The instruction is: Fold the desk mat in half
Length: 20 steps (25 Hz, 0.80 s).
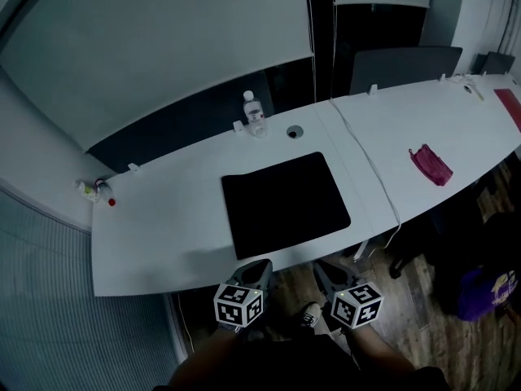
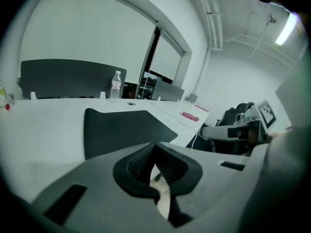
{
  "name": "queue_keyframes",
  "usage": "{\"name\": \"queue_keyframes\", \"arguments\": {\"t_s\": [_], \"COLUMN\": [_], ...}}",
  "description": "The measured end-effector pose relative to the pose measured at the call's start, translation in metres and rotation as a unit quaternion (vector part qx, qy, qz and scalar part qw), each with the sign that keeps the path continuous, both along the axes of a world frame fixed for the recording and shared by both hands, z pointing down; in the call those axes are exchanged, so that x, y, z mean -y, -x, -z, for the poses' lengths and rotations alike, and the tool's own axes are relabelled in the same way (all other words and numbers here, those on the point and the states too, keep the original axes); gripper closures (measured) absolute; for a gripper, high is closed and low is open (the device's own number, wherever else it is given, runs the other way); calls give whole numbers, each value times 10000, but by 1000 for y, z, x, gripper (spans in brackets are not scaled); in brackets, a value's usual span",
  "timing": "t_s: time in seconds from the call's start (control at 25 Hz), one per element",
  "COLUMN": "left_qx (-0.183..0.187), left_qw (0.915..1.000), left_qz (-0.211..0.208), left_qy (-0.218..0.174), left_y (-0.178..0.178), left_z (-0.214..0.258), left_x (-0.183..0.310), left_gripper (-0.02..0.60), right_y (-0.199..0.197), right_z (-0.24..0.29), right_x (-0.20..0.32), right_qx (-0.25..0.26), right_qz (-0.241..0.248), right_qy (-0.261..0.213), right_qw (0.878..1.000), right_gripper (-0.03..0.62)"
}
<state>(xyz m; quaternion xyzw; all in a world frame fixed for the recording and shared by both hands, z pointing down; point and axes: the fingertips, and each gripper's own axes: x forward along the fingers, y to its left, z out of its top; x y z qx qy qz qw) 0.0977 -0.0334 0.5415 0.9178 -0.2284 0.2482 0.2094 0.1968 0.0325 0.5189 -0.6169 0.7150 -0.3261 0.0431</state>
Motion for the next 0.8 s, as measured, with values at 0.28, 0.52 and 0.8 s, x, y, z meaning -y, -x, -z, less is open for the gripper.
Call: {"name": "queue_keyframes", "arguments": {"t_s": [0.28,0.52,0.8], "left_qx": [-199,-299,-508], "left_qw": [9996,9991,9981], "left_qz": [164,185,89], "left_qy": [116,255,330], "left_y": [59,105,147], "left_z": [4,1,7], "left_x": [2,-4,-13], "left_gripper": [575,575,575], "right_y": [56,99,150], "right_z": [-1,-1,4], "right_x": [10,8,-1], "right_qx": [-144,-233,-314], "right_qz": [199,164,93], "right_qy": [124,173,152], "right_qw": [9996,9994,9993], "right_gripper": [570,571,571]}}
